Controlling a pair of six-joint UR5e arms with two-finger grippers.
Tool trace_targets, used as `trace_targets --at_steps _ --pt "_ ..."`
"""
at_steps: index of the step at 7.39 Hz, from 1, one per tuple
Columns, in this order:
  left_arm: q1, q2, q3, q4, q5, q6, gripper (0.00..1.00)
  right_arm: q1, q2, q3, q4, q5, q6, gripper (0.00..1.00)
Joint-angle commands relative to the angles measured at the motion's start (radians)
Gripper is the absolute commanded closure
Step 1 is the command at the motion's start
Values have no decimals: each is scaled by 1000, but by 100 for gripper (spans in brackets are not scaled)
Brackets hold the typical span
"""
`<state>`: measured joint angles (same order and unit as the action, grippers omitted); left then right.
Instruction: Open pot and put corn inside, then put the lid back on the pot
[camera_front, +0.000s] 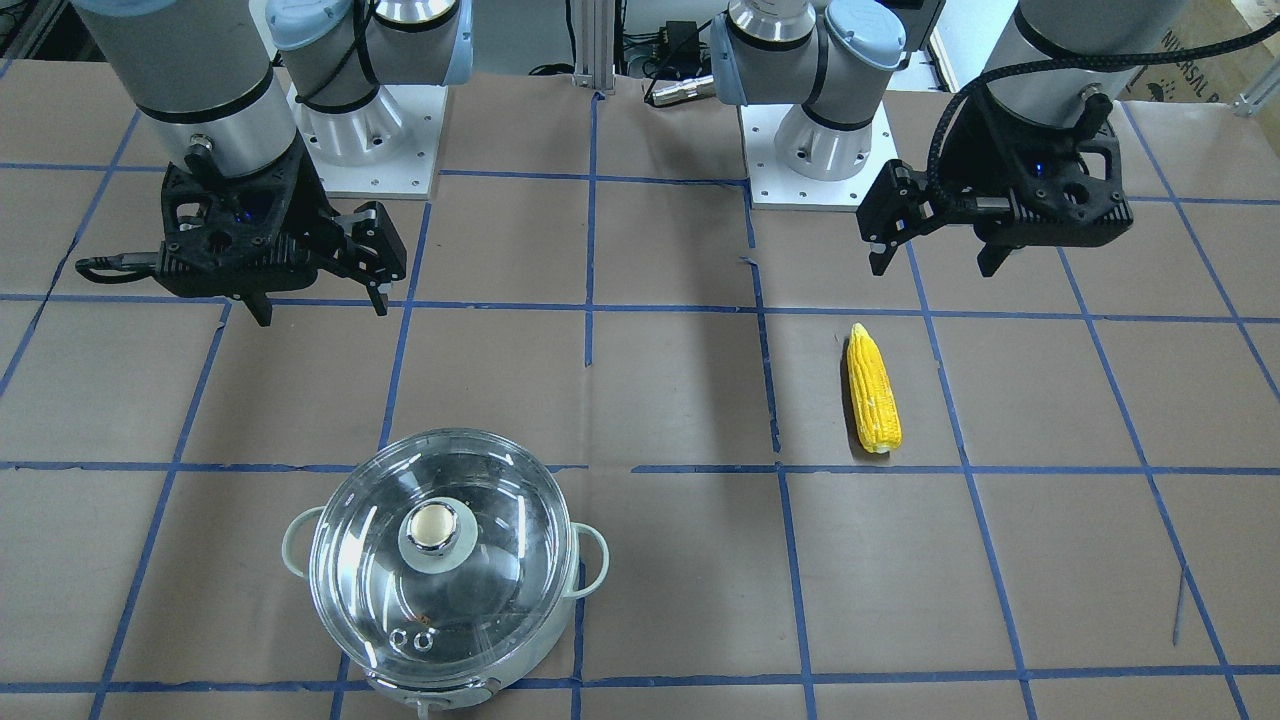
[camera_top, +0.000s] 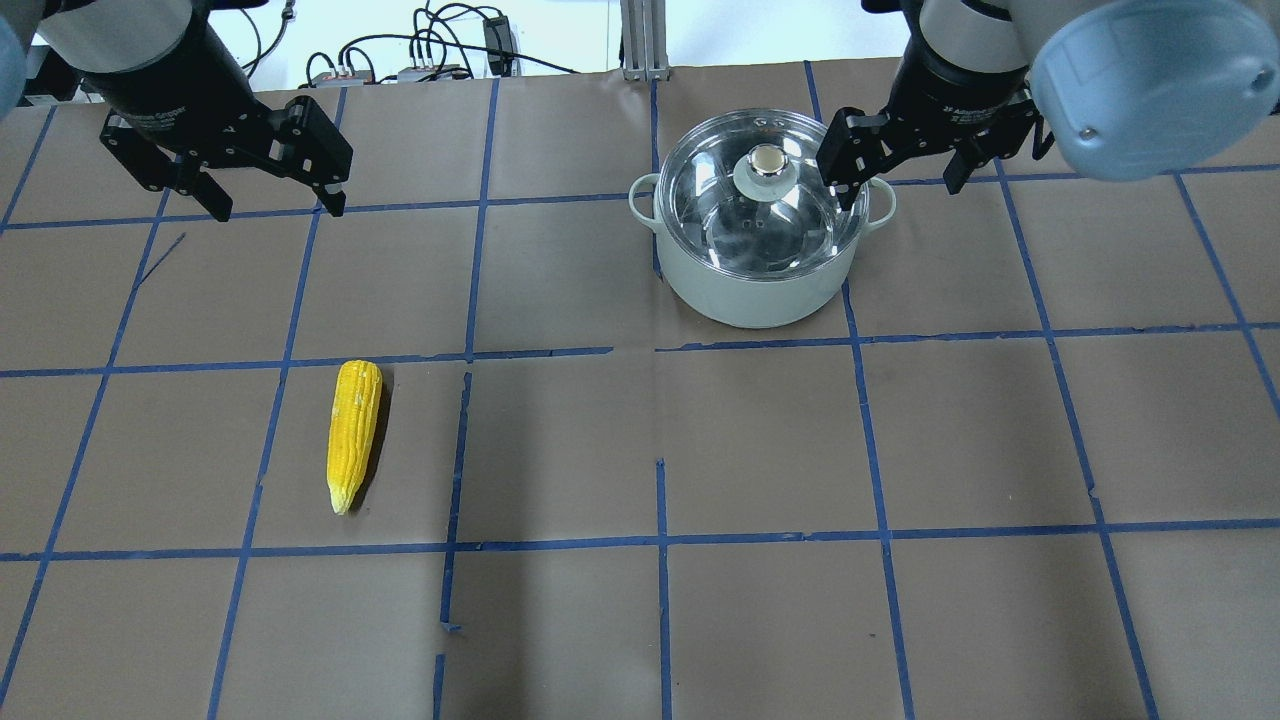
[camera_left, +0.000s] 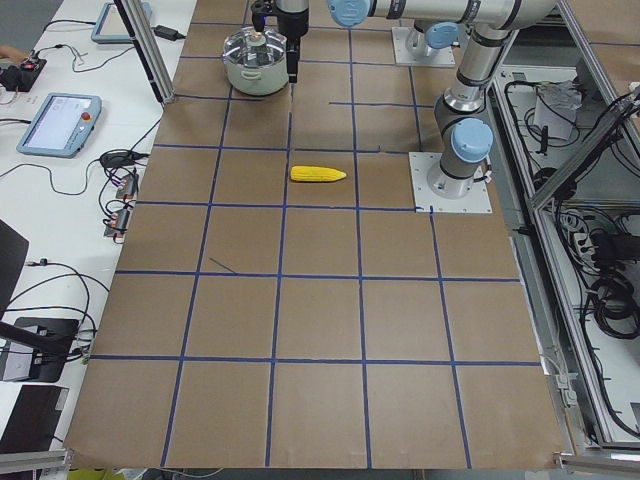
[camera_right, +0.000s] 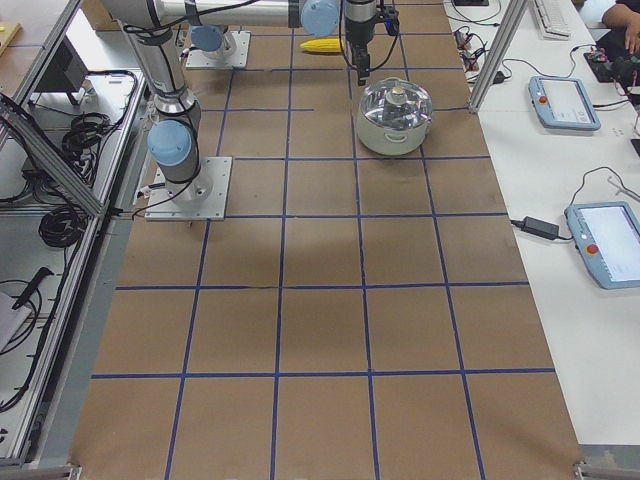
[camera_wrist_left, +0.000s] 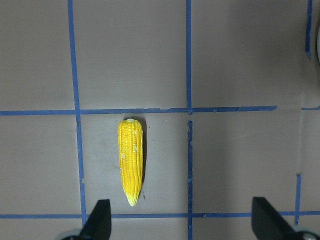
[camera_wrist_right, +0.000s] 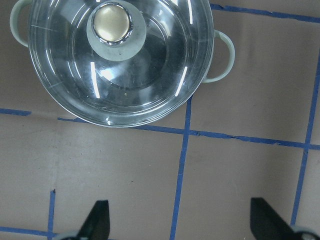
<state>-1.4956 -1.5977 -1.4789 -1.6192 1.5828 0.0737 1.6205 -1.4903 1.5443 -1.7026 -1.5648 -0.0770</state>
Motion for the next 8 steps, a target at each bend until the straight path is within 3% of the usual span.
trace_targets --at_steps 1,4,7,8 --pt "0 7 0 -4 -1 -11 0 2 2 2 -9 0 5 0" --pt "-2 -4 2 -11 -3 -9 0 18 50 -48 -31 -1 77 0" --pt "-2 -8 -3 -19 -4 -11 0 54 305 -277 -28 68 75 1" --pt "-6 -10 -6 -28 -4 -11 0 79 362 -295 -90 68 72 1"
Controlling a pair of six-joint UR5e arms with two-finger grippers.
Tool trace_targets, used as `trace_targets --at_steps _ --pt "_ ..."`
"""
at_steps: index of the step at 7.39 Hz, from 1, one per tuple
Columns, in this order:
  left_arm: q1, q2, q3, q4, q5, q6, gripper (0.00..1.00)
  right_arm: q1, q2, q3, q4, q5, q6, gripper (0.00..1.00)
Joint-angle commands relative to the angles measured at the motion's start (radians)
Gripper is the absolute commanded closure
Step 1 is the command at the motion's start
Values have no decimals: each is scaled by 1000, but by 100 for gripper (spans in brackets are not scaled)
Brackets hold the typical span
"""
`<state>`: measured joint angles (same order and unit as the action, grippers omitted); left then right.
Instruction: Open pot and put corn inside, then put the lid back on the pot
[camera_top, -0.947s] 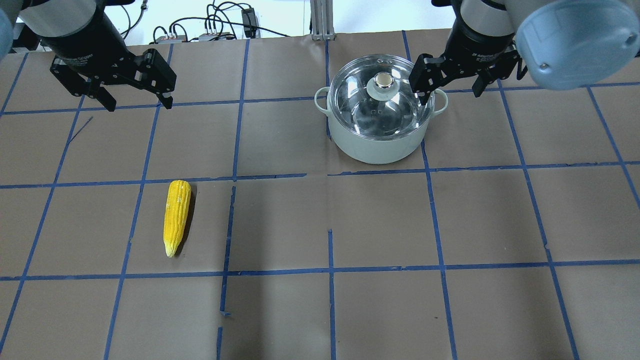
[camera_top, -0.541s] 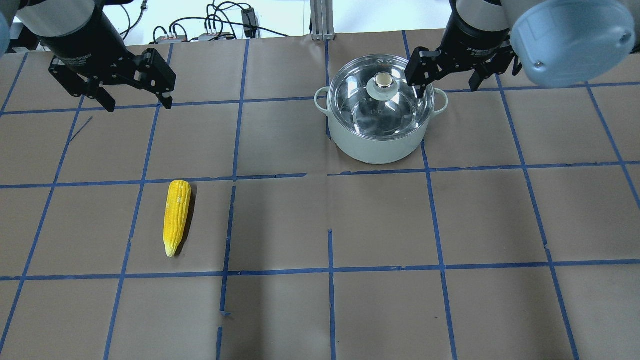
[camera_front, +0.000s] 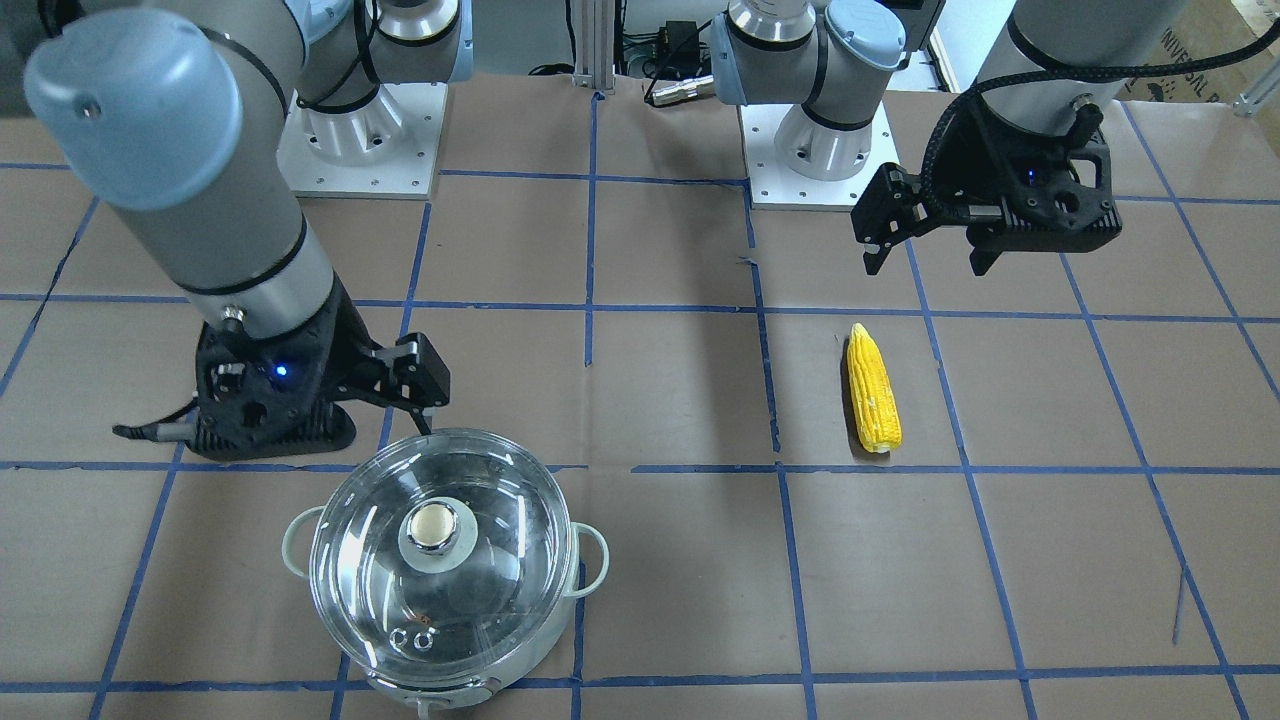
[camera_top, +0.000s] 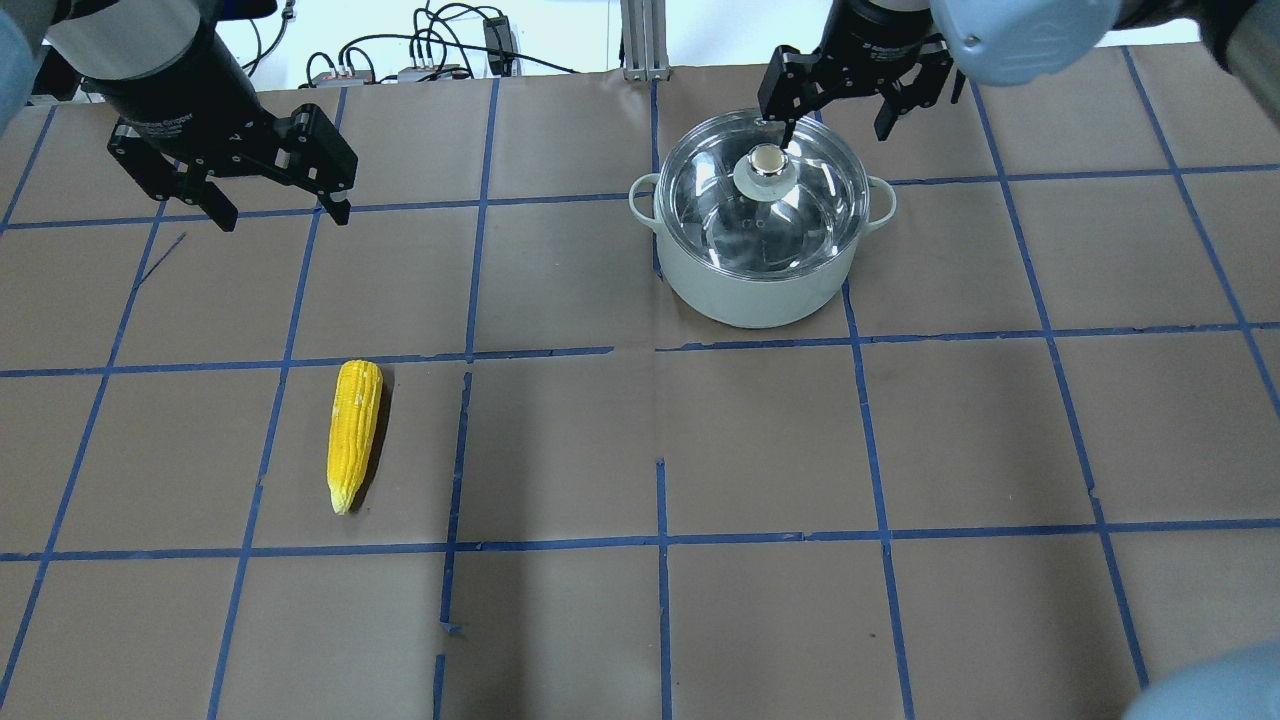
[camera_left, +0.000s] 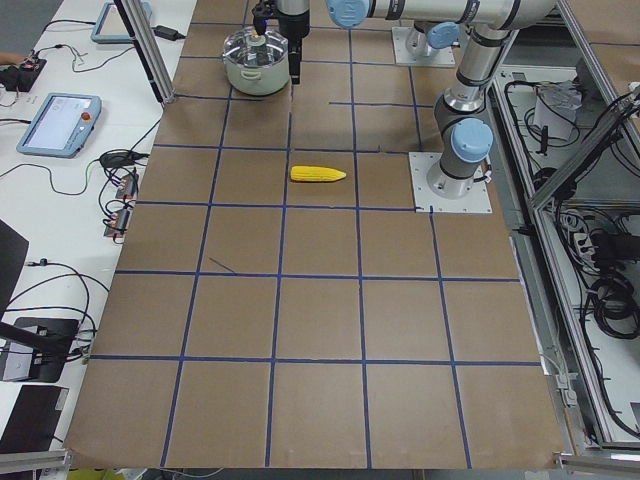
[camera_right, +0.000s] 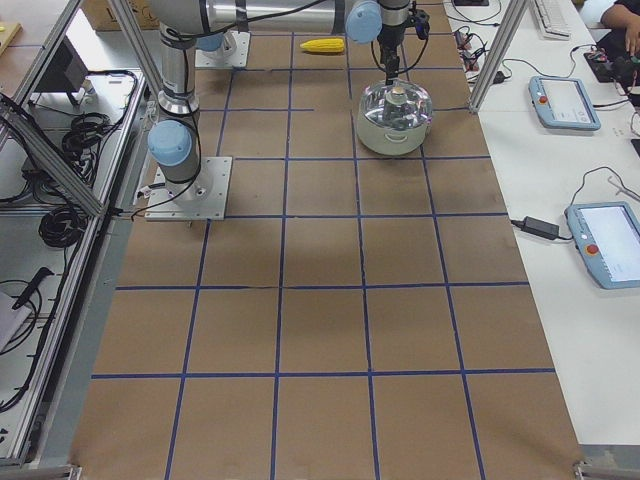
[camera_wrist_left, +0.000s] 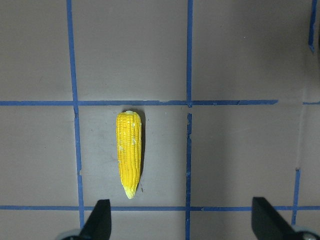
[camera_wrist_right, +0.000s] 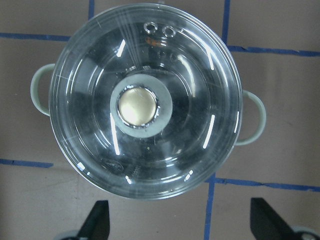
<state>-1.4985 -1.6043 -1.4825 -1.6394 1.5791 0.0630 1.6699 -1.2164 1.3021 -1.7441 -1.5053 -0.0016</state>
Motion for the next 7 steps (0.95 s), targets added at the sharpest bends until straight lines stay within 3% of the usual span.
trace_targets --at_steps 1,3,6,7 --pt "-3 -5 -2 -8 -5 -2 0 31 133 -49 -113 5 2 0" --pt "3 0 -19 -13 -16 20 0 39 153 -44 -120 -6 0 0" --pt "67 -8 -166 92 -16 149 0 37 164 -15 -121 -9 -6 1" --pt "89 -23 -232 146 -16 161 0 37 161 -18 -121 -15 0 14"
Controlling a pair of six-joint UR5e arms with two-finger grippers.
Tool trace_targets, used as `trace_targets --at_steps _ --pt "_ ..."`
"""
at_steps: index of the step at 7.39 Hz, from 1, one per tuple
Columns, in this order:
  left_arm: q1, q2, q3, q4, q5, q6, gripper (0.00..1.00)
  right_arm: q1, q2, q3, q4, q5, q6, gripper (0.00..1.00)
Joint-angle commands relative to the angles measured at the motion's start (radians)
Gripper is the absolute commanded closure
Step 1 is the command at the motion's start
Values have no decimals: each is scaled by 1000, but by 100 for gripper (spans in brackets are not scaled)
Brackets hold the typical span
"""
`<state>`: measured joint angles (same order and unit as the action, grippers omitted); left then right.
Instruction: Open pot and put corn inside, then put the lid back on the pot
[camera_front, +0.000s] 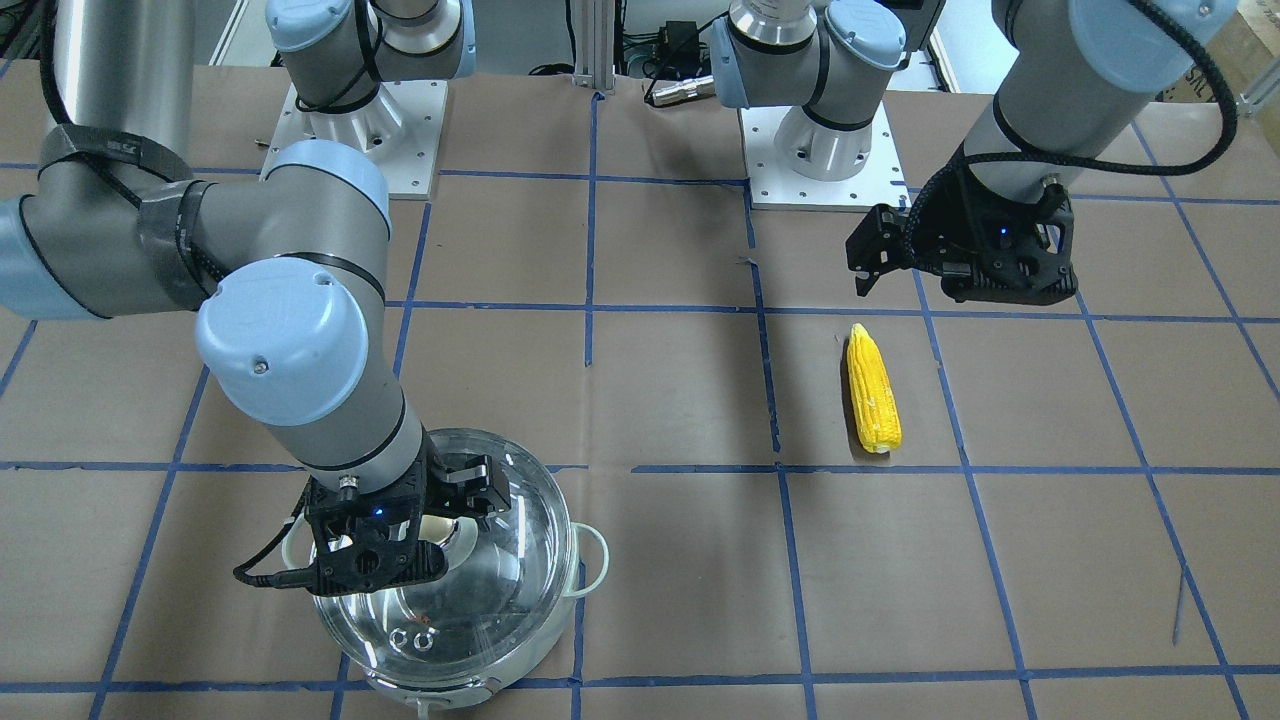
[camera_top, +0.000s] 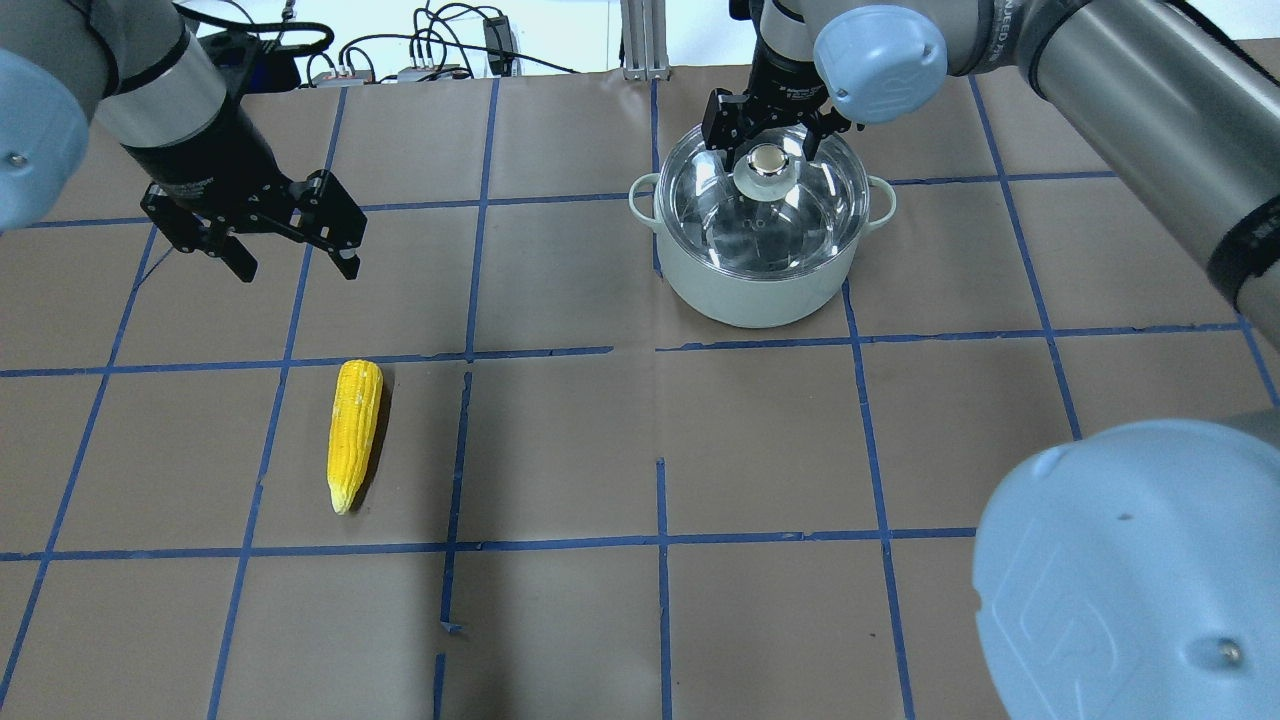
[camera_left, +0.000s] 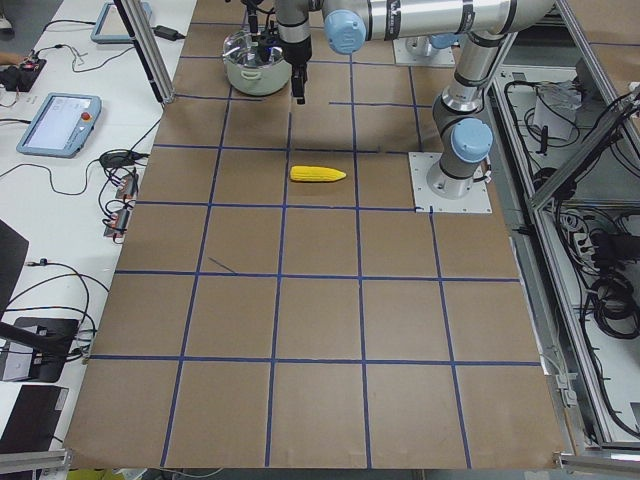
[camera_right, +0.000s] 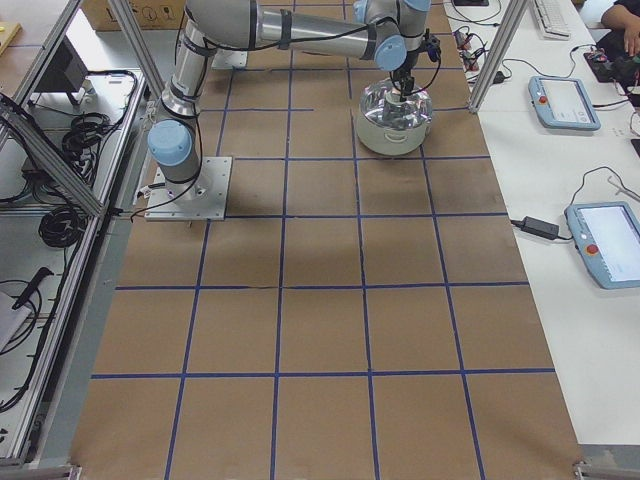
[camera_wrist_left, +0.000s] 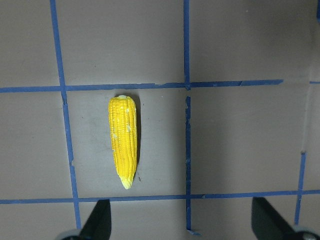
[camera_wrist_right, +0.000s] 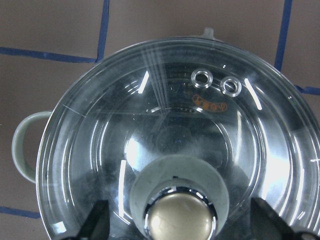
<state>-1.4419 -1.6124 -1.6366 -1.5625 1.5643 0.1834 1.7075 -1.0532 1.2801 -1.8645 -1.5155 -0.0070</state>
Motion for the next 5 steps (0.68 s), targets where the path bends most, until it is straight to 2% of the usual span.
trace_targets --at_steps 1,2,3,5 --pt "49 -24 -115 103 -3 45 0 0 -7 1 13 -8 7 32" --pt "82 -41 -143 105 -3 60 0 1 -8 -2 14 -21 9 42" --pt "140 -78 -161 108 -3 111 0 1 -8 -5 15 -32 9 47" --pt "158 -170 -187 165 -18 110 0 1 -8 -10 16 -34 9 52"
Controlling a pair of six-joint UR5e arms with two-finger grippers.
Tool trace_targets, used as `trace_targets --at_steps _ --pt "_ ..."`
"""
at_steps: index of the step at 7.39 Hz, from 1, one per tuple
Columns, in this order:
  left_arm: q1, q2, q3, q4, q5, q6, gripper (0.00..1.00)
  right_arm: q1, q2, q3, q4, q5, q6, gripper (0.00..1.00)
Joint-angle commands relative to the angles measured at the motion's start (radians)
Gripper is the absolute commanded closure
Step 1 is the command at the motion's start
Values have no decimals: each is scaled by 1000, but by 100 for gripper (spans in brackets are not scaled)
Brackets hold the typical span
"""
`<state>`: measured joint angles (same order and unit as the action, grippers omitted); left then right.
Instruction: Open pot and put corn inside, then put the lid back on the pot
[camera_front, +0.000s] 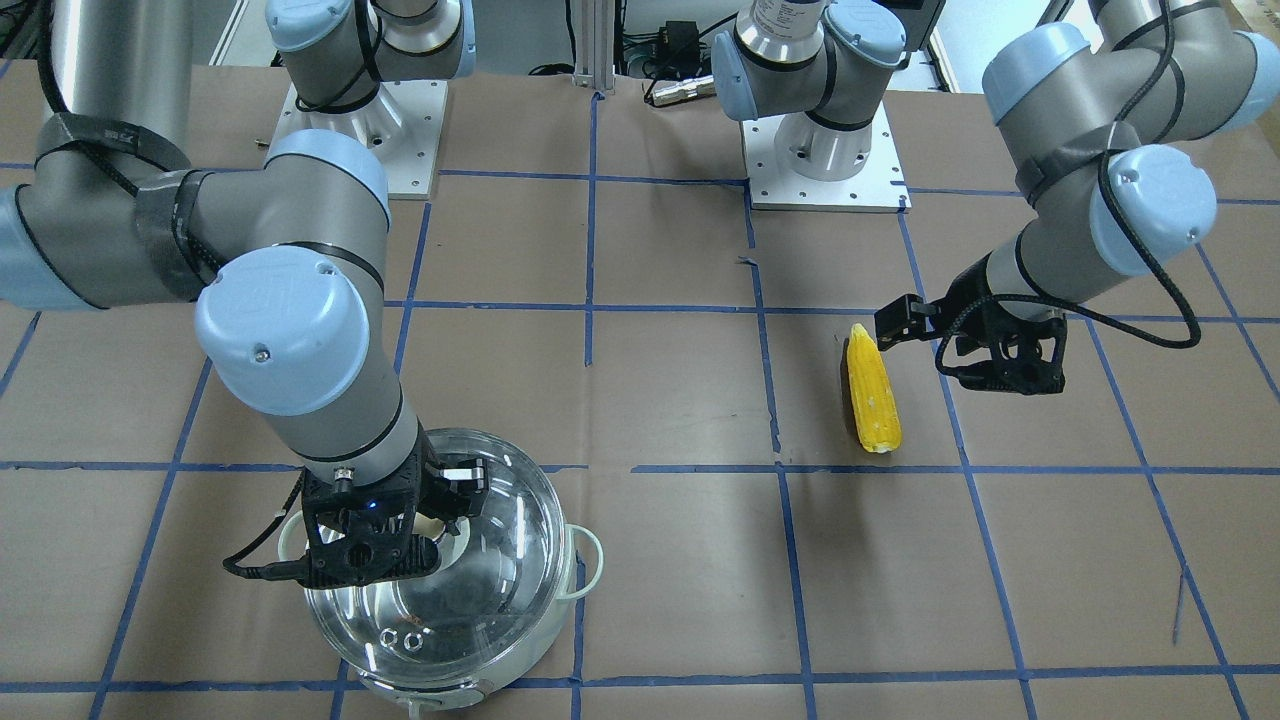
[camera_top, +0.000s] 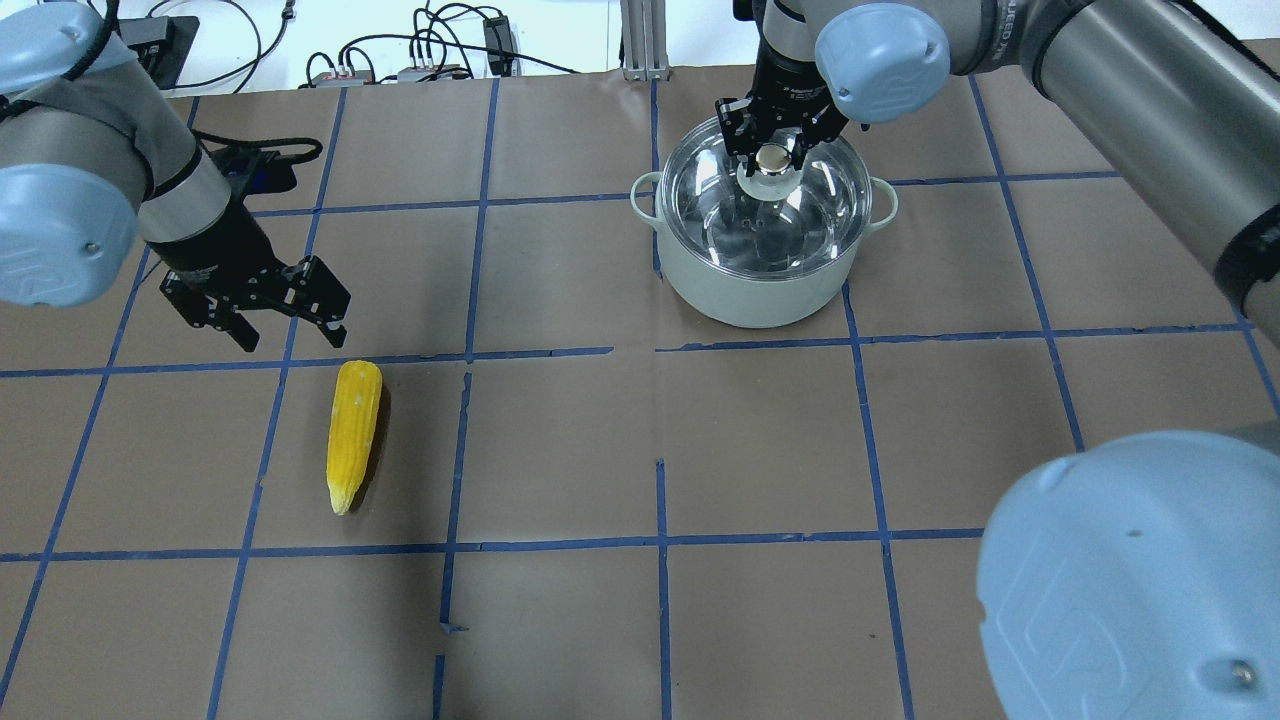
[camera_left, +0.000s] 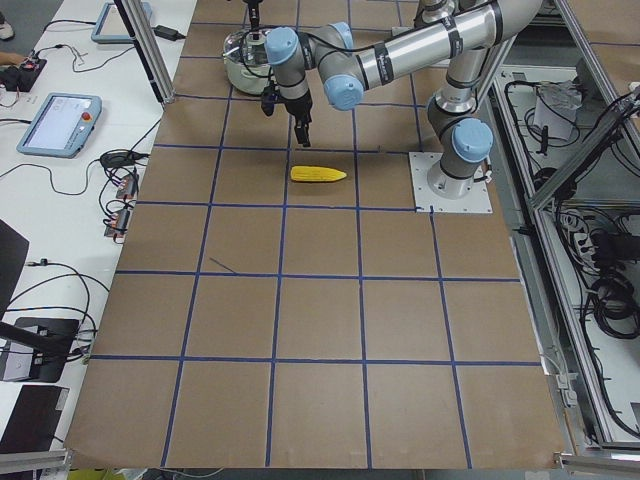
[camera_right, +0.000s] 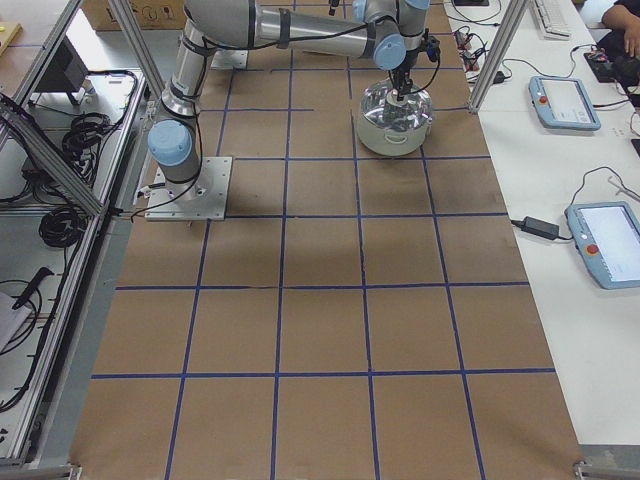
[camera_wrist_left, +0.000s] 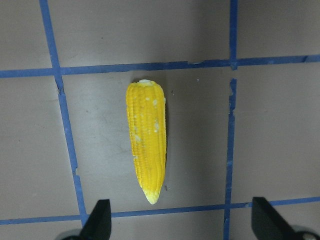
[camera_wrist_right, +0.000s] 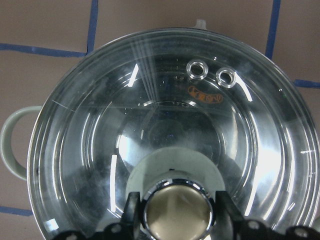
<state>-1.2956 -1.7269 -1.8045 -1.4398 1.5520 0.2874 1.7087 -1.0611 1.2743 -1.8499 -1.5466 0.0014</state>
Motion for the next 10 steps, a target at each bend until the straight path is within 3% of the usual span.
trace_targets --at_steps 1,4,6,7,8,9,10 --pt "9 -81 -57 103 -6 6 0 5 -5 -13 30 -3 2 53" --pt "16 -124 -217 385 3 53 0 -9 -68 -156 286 0 -14 55" --pt "7 -166 -255 445 3 39 1 -64 -152 -153 389 6 -46 55" --pt "-1 -152 -245 447 6 21 26 -96 -204 -126 423 6 -82 56" --pt "-5 -137 -243 443 10 21 68 -142 -253 -56 423 13 -121 56" --pt "-5 -135 -243 444 10 19 88 -191 -301 30 407 19 -173 56" --pt "-7 -125 -236 447 7 16 93 -242 -341 90 370 16 -197 56"
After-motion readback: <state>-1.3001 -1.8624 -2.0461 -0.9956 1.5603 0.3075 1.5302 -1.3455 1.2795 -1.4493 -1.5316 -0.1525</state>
